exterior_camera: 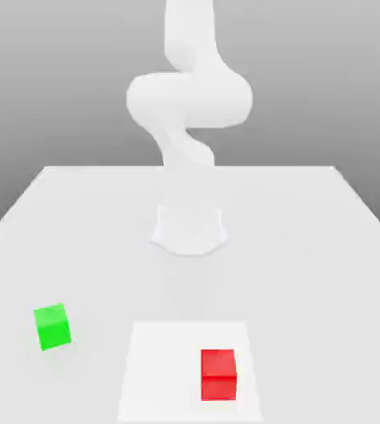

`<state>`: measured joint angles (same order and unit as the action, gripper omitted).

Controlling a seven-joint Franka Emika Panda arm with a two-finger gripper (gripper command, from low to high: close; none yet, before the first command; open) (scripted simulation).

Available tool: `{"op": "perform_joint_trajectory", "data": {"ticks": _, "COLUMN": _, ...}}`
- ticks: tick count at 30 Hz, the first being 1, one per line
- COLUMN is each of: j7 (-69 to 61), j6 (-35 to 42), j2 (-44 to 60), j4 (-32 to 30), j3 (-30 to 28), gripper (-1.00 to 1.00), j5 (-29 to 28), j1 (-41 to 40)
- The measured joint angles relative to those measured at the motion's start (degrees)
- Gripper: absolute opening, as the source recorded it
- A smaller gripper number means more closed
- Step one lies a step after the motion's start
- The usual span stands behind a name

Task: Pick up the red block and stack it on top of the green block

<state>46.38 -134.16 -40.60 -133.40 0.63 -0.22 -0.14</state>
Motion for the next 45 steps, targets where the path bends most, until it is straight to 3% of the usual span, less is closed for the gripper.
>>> {"op": "perform_joint_trajectory", "data": {"ticks": 22, "j7": 4.42, "j6": -20.91, "j2": 46.03, "j4": -14.28, "j3": 3.59, "gripper": 0.0, "j5": -1.42, "j1": 0.85}}
{"op": "perform_joint_trajectory", "data": {"ticks": 28, "j7": 5.78, "j6": -30.61, "j2": 58.52, "j4": -13.46, "j3": 2.15, "gripper": 0.0, "j5": -2.99, "j1": 2.07}}
{"op": "perform_joint_trajectory", "data": {"ticks": 29, "j7": 5.9, "j6": -31.52, "j2": 59.6, "j4": -13.3, "j3": 1.95, "gripper": -1.0, "j5": -3.15, "j1": 2.24}}
{"op": "perform_joint_trajectory", "data": {"ticks": 36, "j7": 5.98, "j6": -31.35, "j2": 59.38, "j4": -13.34, "j3": 2.03, "gripper": -1.0, "j5": -3.22, "j1": 2.16}}
{"op": "perform_joint_trajectory", "data": {"ticks": 41, "j7": 4.66, "j6": -23.64, "j2": 50.28, "j4": -14.73, "j3": 3.15, "gripper": -1.0, "j5": -1.47, "j1": 1.39}}
{"op": "perform_joint_trajectory", "data": {"ticks": 45, "j7": 6.41, "j6": -21.07, "j2": 45.53, "j4": -16.91, "j3": -2.04, "gripper": -1.0, "j5": -0.96, "j1": -4.4}}
